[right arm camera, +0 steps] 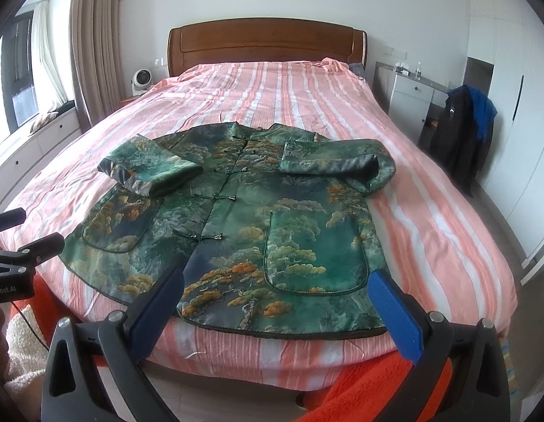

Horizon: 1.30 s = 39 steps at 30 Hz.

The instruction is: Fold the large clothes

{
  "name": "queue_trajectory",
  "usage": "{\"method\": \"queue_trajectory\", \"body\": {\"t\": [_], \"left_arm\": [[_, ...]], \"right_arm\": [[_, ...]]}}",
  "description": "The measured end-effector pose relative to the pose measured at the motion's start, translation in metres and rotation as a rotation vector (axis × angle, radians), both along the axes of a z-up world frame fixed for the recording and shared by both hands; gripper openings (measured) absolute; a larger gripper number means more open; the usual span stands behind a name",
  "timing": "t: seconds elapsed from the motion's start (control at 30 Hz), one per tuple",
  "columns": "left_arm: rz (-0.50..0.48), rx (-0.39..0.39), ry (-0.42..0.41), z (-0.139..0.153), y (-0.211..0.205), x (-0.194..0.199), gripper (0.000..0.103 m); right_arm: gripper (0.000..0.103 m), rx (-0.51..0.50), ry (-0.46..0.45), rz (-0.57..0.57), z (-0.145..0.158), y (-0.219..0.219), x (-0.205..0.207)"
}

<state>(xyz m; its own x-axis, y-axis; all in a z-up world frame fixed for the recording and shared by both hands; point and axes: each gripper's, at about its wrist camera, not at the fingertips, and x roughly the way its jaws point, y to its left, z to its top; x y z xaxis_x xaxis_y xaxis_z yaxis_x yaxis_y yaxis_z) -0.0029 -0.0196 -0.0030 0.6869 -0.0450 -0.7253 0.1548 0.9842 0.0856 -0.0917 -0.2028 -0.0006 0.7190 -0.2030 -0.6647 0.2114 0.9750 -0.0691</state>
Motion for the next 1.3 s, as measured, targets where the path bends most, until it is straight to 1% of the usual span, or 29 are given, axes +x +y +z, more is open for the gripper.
{"method": "queue_trajectory", "body": {"t": [0.93,1.3], "left_arm": [[0.009,0.009,0.004,-0.005,0.000,0.000,0.103],[0.010,0.014,0.005,-0.005,0.001,0.000,0.103]], "right_arm": [[0.103,-0.009,0.011,-0.001,-0.006,0.002,-0.002],[0.103,-0.040,-0.008,-0.072,0.000,-0.013,-0.005]]}}
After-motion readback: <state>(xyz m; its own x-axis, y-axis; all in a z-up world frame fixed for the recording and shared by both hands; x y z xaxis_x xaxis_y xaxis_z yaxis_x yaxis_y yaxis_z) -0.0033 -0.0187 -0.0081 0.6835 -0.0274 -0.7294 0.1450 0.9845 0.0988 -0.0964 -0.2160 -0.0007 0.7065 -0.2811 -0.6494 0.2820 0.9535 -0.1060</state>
